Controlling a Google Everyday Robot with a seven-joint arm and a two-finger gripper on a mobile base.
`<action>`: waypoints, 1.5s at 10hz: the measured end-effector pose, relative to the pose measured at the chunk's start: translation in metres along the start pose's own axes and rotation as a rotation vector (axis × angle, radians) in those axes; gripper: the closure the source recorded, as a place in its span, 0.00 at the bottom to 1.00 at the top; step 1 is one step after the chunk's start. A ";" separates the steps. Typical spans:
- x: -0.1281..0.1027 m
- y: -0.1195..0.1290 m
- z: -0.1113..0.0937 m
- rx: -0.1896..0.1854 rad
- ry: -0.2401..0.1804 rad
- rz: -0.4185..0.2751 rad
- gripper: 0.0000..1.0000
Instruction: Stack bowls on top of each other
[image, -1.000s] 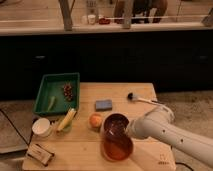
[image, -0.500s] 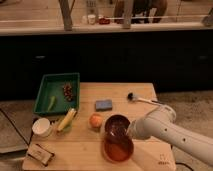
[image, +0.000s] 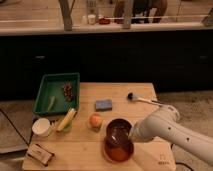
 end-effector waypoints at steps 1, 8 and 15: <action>-0.004 0.002 0.000 0.000 -0.010 -0.011 0.99; -0.023 0.010 -0.001 -0.013 -0.039 -0.042 0.36; -0.022 0.011 0.002 -0.037 -0.040 -0.033 0.20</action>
